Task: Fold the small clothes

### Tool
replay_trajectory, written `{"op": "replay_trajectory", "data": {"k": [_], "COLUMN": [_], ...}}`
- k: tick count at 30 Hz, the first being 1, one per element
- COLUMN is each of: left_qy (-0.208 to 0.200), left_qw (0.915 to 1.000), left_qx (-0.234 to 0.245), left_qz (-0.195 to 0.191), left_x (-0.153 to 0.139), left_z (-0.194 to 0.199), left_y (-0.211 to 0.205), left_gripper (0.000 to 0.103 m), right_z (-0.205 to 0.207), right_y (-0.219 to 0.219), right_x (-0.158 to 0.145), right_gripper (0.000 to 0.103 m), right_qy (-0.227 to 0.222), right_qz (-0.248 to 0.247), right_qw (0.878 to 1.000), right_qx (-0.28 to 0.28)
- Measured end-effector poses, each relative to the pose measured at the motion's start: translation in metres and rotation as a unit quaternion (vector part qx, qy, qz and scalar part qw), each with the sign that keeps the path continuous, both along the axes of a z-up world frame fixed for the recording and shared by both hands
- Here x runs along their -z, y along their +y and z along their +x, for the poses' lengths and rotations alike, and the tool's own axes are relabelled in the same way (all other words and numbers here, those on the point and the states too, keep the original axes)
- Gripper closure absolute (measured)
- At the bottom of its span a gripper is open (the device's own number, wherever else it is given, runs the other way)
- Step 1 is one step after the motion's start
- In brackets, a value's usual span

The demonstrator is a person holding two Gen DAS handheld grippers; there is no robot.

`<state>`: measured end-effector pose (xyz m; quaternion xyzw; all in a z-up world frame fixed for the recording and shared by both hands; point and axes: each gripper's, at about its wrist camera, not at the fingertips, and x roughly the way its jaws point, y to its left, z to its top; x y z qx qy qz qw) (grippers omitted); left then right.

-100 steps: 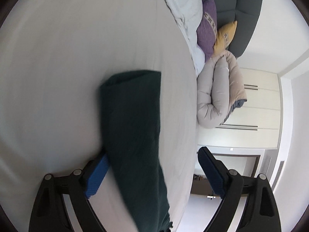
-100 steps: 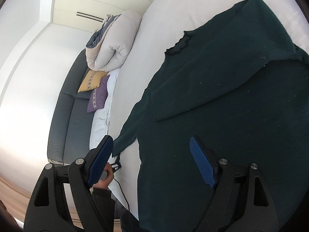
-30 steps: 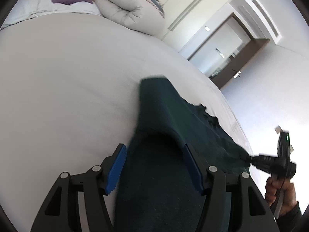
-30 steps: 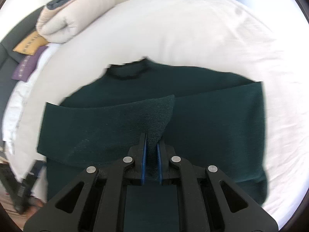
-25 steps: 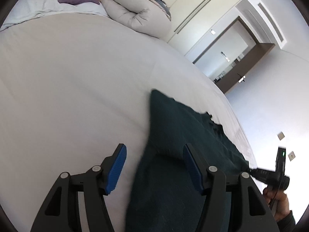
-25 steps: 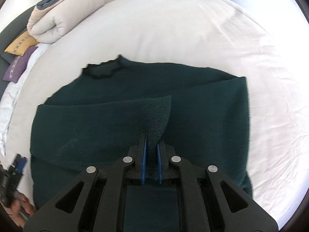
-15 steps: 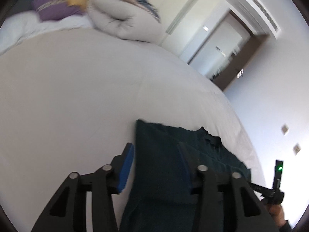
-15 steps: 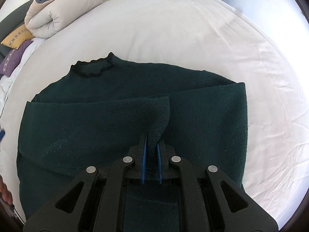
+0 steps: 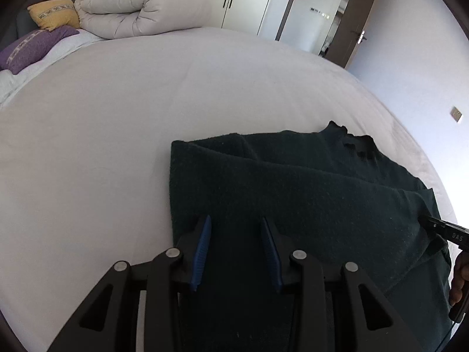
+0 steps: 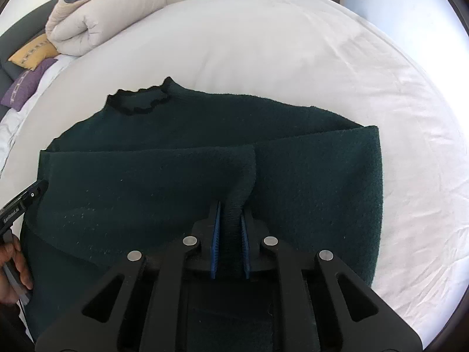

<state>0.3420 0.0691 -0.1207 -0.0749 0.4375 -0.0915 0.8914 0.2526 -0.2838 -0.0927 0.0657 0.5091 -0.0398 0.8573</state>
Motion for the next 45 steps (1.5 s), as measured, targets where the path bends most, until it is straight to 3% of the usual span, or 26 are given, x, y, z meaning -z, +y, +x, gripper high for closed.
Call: {"op": "replay_trajectory", "data": {"k": [2,5,8,10,11,13,16,20,23,26,32,41,43,45], "left_qy": [-0.014,-0.034,-0.010,0.002,0.002,0.010,0.008,0.018,0.044,0.099,0.129,0.178,0.189,0.198], "left_qw": [0.9998,0.9978,0.9990,0.9995,0.9995,0.9992,0.9998,0.9997,0.9980,0.9911,0.9829,0.9726,0.9671,0.9633], "left_qx": [-0.004,-0.019,-0.015,-0.013,-0.011,-0.014,-0.015,-0.012,-0.020,-0.010,0.032,0.057,0.044,0.039], "left_qz": [0.014,0.053,0.042,0.029,0.031,0.037,0.012,-0.012,-0.041,-0.089,-0.127,-0.138,-0.165,-0.177], "left_x": [-0.010,-0.007,0.010,0.008,0.006,-0.001,-0.011,-0.022,-0.020,-0.008,-0.011,-0.001,0.000,0.003], "left_z": [-0.010,-0.024,-0.020,-0.015,-0.015,-0.026,-0.059,-0.127,-0.180,-0.220,-0.279,-0.313,-0.309,-0.306], "left_y": [-0.003,-0.007,-0.002,0.002,0.002,0.006,0.017,0.038,0.058,0.075,0.079,0.071,0.077,0.079], "left_gripper": [0.060,0.025,0.017,0.017,0.017,0.017,0.017,0.017,0.013,0.013,0.013,0.015,0.018,0.027], "right_z": [-0.005,-0.017,-0.013,0.000,0.003,-0.007,-0.037,-0.114,-0.177,-0.239,-0.331,-0.387,-0.390,-0.387], "right_y": [-0.006,-0.007,0.016,0.028,0.028,0.026,0.013,-0.018,-0.035,-0.045,-0.060,-0.072,-0.074,-0.078], "right_x": [-0.008,-0.034,-0.036,-0.007,0.009,0.006,-0.013,-0.045,-0.054,-0.048,-0.017,-0.016,-0.018,-0.020], "right_gripper": [0.087,0.087,0.083,0.055,0.050,0.050,0.049,0.046,0.046,0.046,0.046,0.046,0.046,0.046], "right_qy": [0.003,-0.050,-0.065,-0.008,0.015,-0.022,-0.035,-0.078,-0.074,-0.060,-0.028,-0.038,-0.035,-0.035], "right_qz": [0.012,0.034,0.034,0.030,0.040,0.038,0.060,0.096,0.124,0.151,0.176,0.231,0.236,0.248], "right_qw": [1.000,0.997,0.997,0.999,0.998,0.998,0.997,0.992,0.989,0.986,0.981,0.968,0.966,0.963], "right_qx": [0.025,0.048,-0.006,-0.035,-0.044,-0.049,-0.013,0.020,0.027,0.037,0.077,0.094,0.095,0.099]}}
